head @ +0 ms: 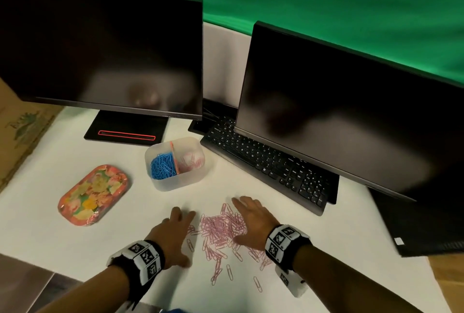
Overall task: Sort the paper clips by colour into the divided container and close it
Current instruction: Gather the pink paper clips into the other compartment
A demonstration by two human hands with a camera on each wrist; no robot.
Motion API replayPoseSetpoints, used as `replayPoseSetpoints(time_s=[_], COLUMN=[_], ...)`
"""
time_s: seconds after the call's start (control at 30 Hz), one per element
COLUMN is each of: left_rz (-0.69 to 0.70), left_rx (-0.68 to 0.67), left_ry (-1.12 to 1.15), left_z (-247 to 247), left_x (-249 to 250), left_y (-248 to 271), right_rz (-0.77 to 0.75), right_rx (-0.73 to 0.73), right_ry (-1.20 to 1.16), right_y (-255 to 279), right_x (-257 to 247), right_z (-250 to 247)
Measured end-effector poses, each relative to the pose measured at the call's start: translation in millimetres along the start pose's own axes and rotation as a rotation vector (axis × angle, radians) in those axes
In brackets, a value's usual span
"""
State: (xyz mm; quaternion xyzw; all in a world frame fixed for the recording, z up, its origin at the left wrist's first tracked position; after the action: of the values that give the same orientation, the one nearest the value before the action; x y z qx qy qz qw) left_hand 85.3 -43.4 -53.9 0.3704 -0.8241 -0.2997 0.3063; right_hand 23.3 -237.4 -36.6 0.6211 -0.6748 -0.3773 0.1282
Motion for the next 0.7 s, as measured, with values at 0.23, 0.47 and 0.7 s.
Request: replayPoseSetpoints(time_s=[0.23,0.47,0.7], left_rz=[0.085,0.150,0.155], left_rx=[0.074,0.101,0.107], left_ry=[0.097,-0.069,-0.183], left_z=[-11,-22,-25], left_x=[41,72,72], left_y=[-20,-35,-38], right_rz=[0.025,0.087,0.126], right_rx=[0.027,0.040,0.146], right_ry=[-0.084,-0.090,-0.252], right_y=[-11,-3,7], right_x=[-10,8,22], right_z=[4,9,3])
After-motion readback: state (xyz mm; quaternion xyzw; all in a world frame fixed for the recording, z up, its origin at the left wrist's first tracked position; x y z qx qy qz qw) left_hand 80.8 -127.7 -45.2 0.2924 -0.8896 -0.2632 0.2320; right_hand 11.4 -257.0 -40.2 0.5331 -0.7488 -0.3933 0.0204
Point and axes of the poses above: each hand's wrist, its own y-axis away from the middle knuckle, its own z-axis out of the palm, x = y × z, the point moved 8 cm from there along -y, towards the middle knuckle, and after that the axes turned 14 degrees about -x, right-handed, at the moved point
